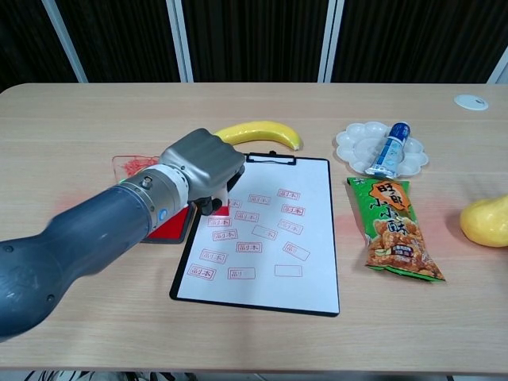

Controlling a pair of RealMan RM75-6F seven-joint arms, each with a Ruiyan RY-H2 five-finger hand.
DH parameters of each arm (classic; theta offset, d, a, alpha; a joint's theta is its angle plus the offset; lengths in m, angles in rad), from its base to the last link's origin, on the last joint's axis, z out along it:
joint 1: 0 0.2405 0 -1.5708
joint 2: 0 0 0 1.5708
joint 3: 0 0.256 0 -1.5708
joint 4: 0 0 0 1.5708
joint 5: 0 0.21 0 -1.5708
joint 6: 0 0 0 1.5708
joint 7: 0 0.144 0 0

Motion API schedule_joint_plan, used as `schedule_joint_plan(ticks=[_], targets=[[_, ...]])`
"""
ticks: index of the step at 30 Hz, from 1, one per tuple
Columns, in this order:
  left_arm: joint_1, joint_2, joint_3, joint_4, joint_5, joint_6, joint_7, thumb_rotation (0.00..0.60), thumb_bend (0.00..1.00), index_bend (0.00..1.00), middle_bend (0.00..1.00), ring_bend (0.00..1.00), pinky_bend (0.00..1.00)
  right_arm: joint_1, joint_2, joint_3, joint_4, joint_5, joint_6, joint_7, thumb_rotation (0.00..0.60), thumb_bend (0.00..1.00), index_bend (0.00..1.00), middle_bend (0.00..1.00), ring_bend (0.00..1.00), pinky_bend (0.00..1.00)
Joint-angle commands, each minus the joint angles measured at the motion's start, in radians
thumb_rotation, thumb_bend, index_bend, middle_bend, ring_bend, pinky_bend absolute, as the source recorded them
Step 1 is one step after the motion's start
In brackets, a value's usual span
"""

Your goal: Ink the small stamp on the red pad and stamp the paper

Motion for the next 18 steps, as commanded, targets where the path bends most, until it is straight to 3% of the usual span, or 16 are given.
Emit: schedule_joint_plan(ticks=[1,18], targets=[[0.000,-0.001,0.001,0.000,-0.001,-0.001,0.002,0.600,0.61,0.74,0.79,0.89,1.00,0.000,0.000,0.000,0.000,0.000,0.000,0.001,0.600,0.05,0.10,0.00,0.00,0.22],[-0.001,-0.007,0.002,0.011,-0.008,-0.010,0.010,0.600,0.61,0.74,0.79,0.89,1.00,0.000,0.000,0.001,0.002,0.001,-0.001,0.004,0.600,0.05,0.10,0.00,0.00,0.22]])
